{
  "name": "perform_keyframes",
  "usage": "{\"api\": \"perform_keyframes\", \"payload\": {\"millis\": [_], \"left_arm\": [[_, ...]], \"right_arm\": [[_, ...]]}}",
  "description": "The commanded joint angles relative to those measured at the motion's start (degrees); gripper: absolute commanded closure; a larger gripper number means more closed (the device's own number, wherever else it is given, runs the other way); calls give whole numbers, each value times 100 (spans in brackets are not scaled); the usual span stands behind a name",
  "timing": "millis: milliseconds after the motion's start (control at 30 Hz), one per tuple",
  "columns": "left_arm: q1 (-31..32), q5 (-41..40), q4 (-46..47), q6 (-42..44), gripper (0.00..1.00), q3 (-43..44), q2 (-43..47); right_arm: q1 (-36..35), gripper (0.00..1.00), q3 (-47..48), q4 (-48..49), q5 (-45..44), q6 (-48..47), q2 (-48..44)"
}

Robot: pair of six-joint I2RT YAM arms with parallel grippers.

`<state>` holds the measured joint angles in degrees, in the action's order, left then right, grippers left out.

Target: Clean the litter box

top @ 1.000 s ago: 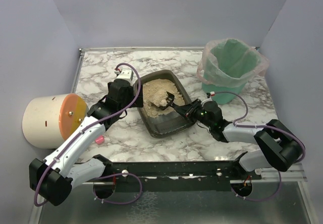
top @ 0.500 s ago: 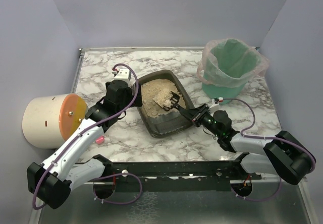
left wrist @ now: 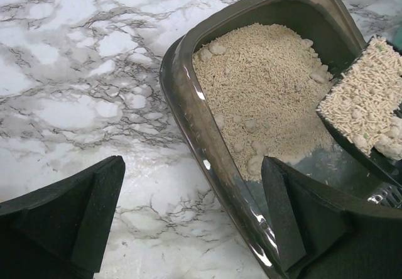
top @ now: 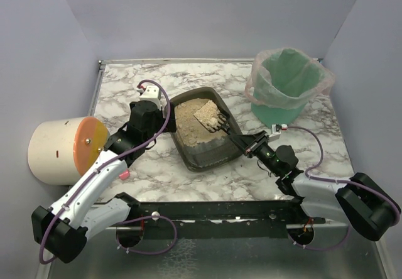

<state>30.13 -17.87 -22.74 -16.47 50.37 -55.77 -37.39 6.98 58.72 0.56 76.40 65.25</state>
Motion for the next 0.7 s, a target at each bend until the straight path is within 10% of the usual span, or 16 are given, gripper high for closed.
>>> {"api": "perform_keyframes", "payload": {"millis": [0, 667], "left_arm": [[37, -129, 145, 31, 1, -88, 168], [37, -35, 246, 53, 1, -132, 299]], "right_arm": [[3, 99, -119, 684, -230, 328, -178], [192, 99, 155, 404, 568, 475, -55]]}}
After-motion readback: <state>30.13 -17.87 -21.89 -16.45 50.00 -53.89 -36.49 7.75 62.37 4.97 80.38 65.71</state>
